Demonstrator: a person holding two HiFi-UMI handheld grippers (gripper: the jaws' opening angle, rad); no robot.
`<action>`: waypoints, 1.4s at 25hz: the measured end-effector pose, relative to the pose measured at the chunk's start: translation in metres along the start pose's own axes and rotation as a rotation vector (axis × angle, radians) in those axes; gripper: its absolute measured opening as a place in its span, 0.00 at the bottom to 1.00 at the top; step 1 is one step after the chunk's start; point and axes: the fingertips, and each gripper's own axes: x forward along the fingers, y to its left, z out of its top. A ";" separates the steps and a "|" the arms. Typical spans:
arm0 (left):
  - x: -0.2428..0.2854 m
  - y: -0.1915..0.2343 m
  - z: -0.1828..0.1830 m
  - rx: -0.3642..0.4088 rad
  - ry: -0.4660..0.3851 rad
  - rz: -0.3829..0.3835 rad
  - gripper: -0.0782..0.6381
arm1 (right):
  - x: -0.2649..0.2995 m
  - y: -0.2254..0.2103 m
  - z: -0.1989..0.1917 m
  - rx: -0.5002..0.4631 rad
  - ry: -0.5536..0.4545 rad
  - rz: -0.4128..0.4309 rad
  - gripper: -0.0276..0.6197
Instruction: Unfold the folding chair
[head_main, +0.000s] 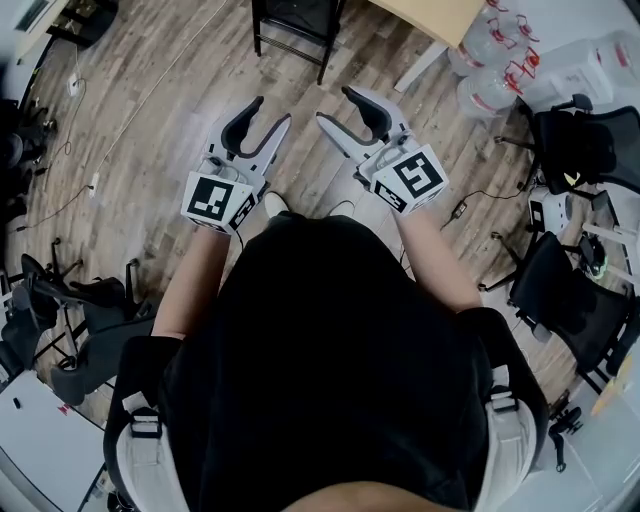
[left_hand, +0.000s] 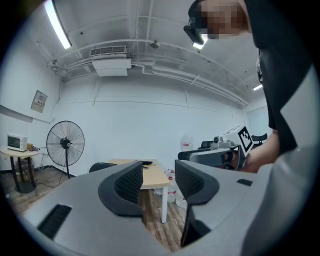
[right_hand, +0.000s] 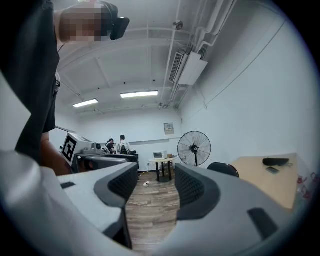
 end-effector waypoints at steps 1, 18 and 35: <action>0.004 -0.005 0.001 0.001 -0.002 0.001 0.38 | -0.006 -0.003 0.000 0.003 -0.001 0.003 0.39; 0.073 -0.043 0.001 0.020 0.004 0.005 0.38 | -0.049 -0.062 -0.005 -0.006 0.006 0.007 0.39; 0.192 0.104 -0.001 -0.005 -0.019 -0.048 0.38 | 0.086 -0.186 -0.011 -0.020 0.072 -0.035 0.39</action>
